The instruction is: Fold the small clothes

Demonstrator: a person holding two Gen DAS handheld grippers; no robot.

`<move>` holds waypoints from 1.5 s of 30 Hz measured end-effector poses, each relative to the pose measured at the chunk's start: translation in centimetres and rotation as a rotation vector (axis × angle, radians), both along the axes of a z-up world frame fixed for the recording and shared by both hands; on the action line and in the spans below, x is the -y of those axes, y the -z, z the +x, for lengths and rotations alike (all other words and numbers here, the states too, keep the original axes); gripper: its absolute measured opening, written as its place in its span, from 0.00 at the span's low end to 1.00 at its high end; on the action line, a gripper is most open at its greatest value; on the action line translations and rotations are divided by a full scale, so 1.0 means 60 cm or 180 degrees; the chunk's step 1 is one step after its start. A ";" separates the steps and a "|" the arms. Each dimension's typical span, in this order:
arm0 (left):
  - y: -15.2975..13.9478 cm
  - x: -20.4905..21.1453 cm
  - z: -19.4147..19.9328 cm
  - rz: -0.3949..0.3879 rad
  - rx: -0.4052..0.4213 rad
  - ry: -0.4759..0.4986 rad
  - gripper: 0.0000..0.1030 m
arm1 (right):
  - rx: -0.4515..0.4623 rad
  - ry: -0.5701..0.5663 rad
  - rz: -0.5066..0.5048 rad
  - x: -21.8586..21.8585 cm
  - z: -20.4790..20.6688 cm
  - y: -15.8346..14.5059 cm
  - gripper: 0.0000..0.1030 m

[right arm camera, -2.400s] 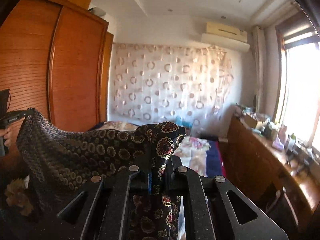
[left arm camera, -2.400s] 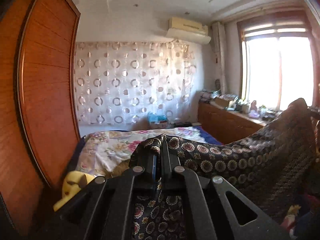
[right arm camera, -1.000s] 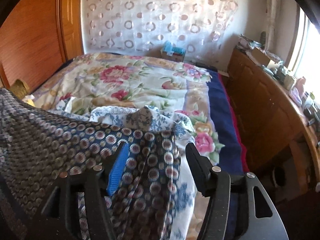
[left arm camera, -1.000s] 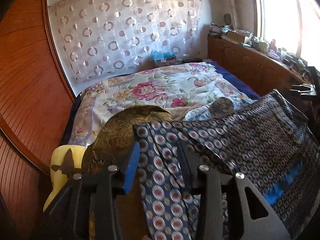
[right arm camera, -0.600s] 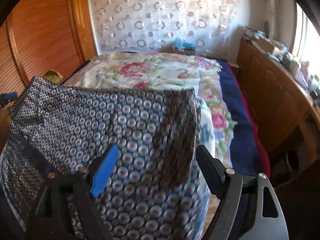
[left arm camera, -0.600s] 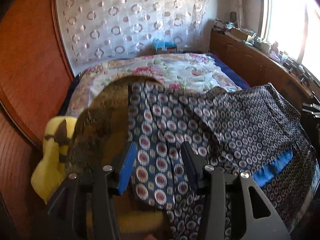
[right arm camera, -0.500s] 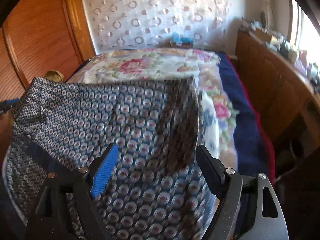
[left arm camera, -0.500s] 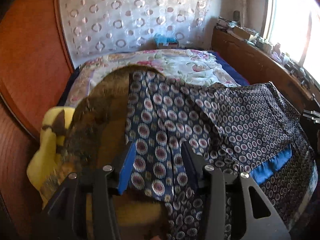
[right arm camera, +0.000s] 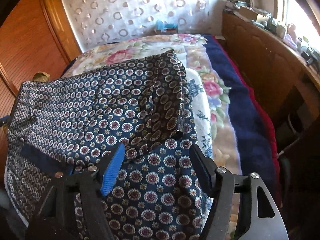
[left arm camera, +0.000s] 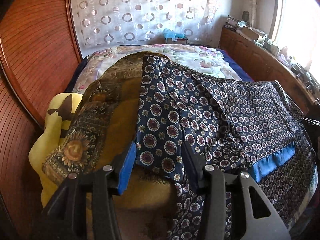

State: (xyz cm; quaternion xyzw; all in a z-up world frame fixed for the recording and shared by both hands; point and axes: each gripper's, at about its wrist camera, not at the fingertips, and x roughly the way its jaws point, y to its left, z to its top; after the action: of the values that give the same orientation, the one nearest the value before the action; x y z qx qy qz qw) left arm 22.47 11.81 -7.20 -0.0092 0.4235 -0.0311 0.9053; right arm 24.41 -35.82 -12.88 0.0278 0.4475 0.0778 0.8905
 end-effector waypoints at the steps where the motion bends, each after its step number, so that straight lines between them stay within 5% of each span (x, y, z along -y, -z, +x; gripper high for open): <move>1: 0.000 -0.001 -0.002 0.0000 0.0005 -0.0008 0.45 | -0.0003 0.0011 0.0007 0.000 0.004 0.002 0.62; 12: 0.010 -0.012 -0.038 -0.0040 0.0075 -0.0152 0.45 | 0.0025 0.0045 -0.0047 -0.018 0.025 0.023 0.49; 34: 0.004 0.004 -0.011 -0.0028 0.0219 -0.0133 0.45 | 0.0212 -0.0020 -0.0388 -0.048 0.017 0.043 0.49; 39: -0.003 0.012 -0.016 -0.0123 0.0373 -0.0001 0.16 | 0.0215 -0.0026 -0.0382 -0.049 0.016 0.045 0.49; 45: -0.012 0.025 -0.011 -0.0057 0.0416 0.0068 0.08 | 0.0216 -0.0023 -0.0385 -0.047 0.016 0.045 0.49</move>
State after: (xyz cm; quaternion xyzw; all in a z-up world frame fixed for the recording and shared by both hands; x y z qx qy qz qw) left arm 21.81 10.28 -6.50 -0.0108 0.3632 -0.0451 0.9305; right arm 25.35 -32.97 -15.57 -0.0302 0.4210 0.0547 0.9049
